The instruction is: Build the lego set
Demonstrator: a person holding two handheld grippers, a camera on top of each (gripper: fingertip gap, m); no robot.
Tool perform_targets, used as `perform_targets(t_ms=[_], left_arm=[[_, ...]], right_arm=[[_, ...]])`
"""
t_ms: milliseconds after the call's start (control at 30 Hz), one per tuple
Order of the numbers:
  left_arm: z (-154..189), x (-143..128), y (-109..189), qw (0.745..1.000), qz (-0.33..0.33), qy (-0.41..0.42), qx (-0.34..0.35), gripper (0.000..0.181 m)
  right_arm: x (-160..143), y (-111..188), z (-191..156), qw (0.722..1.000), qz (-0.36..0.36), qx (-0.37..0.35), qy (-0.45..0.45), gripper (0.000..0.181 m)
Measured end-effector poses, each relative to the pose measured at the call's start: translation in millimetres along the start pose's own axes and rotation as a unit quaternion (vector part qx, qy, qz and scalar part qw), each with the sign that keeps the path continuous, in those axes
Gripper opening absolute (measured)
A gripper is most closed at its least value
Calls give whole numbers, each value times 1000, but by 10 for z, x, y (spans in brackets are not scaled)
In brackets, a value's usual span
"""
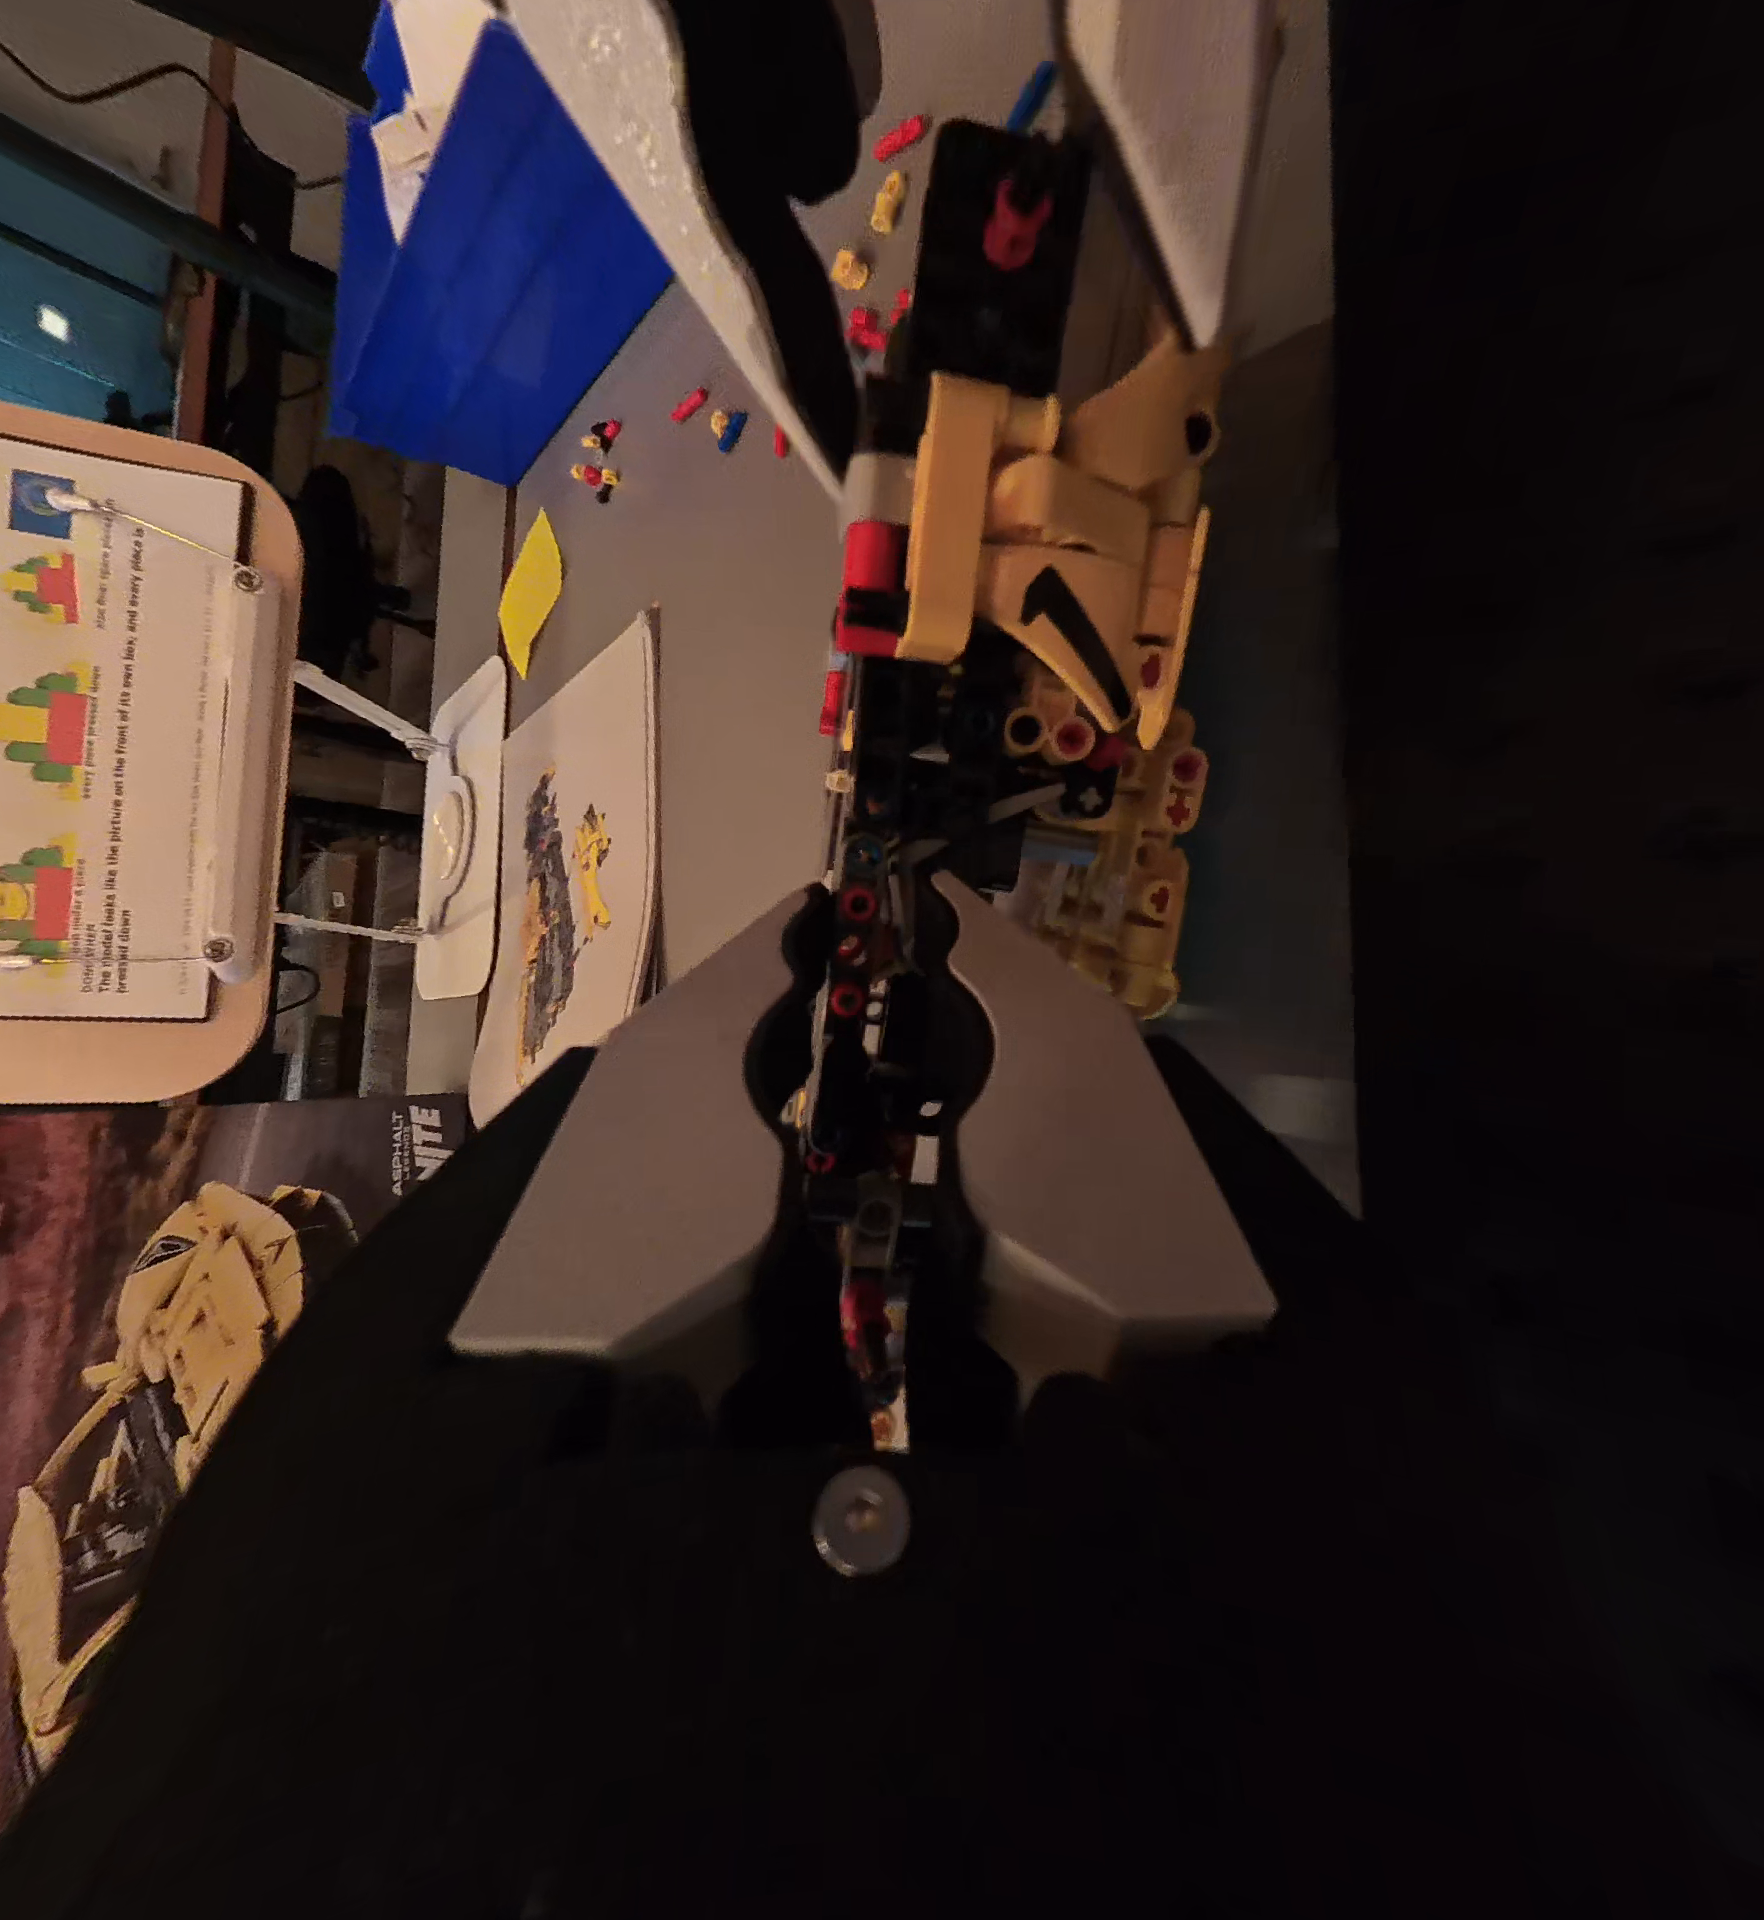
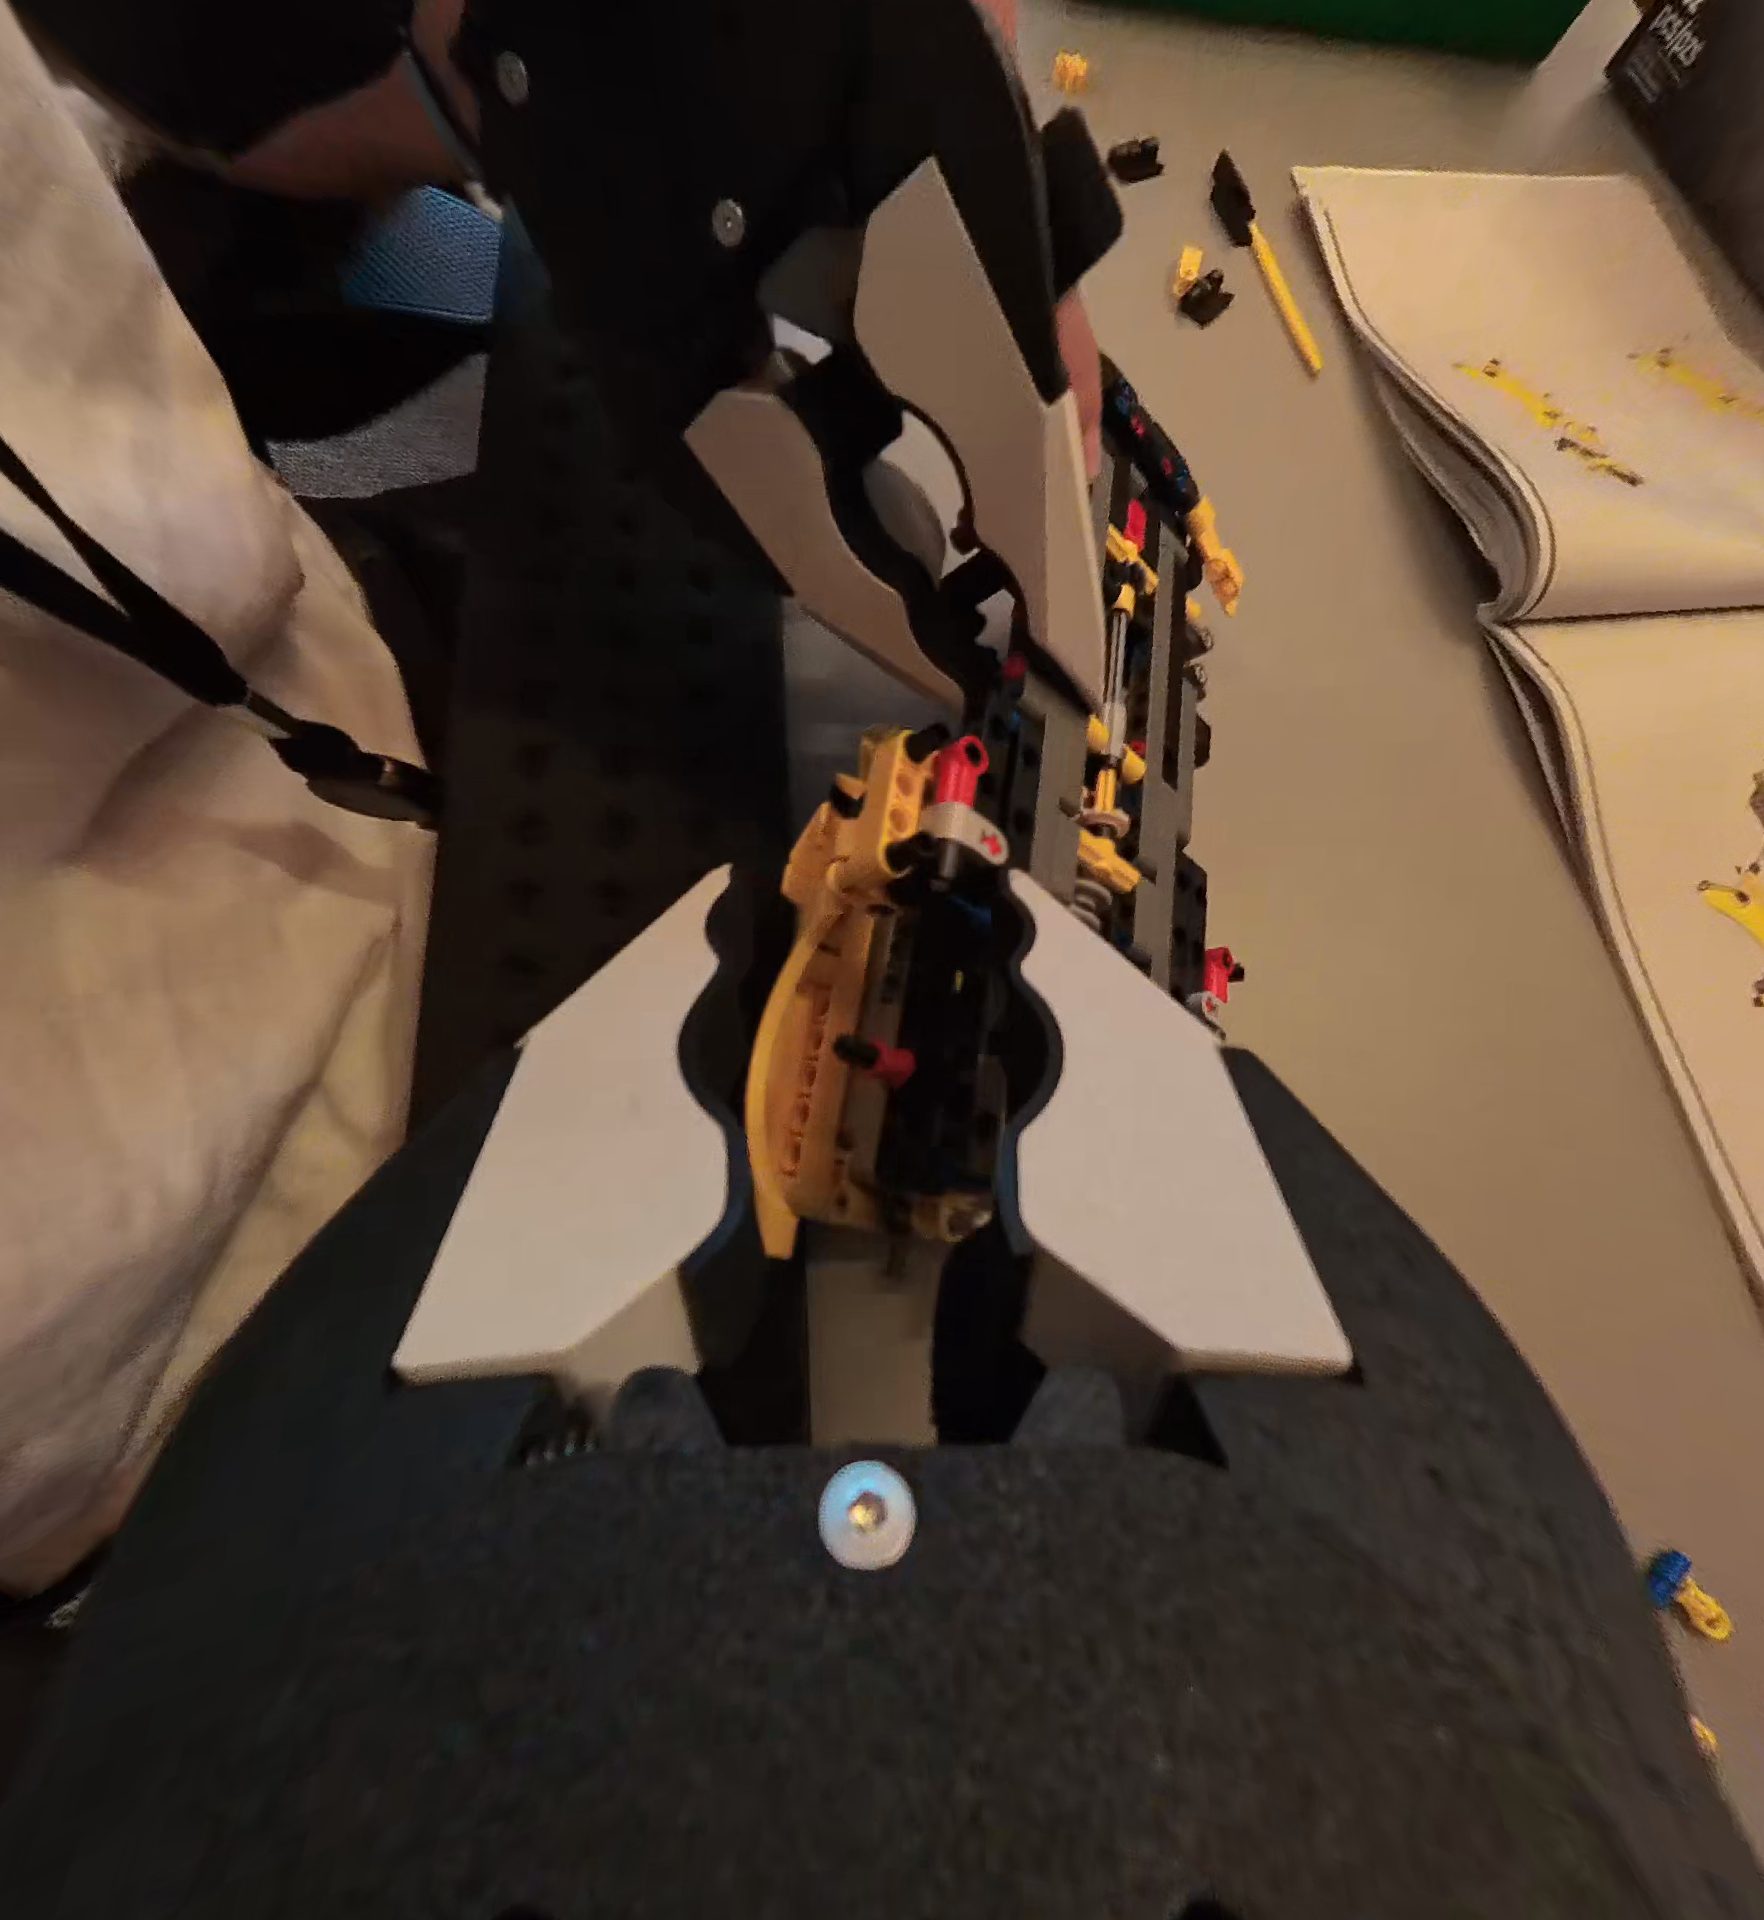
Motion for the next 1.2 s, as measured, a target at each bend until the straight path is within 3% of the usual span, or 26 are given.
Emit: perform_targets(t_ms=[333, 567, 767, 900, 1067, 1200], left_arm=[[-60, 22, -28, 1000, -5, 7, -26, 15], [-19, 64, -29, 1000, -6, -14, -15, 14], [-7, 74, -31, 1000, -10, -10, -11, 15], [-11, 76, -31, 1000, -12, -6, -12, 15], [-21, 61, -27, 1000, -12, -6, -13, 15], [-17, 70, -28, 1000, -12, -8, -14, 15]], right_arm=[[-33, -60, -111, 991, -10, -128, 45, 35], [-102, -27, 2, 996, 13, -38, -77, 29], [-184, -25, 100, 982, 53, 39, -176, 28], [-183, -21, 92, 985, 54, 30, -163, 29], [-108, 26, 40, 993, 40, -38, -104, 36], [-93, -28, -42, 996, 7, -62, -68, 30]])
Point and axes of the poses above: each gripper's, where its closed fingertips meet, y back along the fingers, x out of its top, z = x × y across the jaws, the point moved 9 cm from there along y, back along the fingers, and after that the axes turned 4 degrees about -z, right-handed, at the moved point
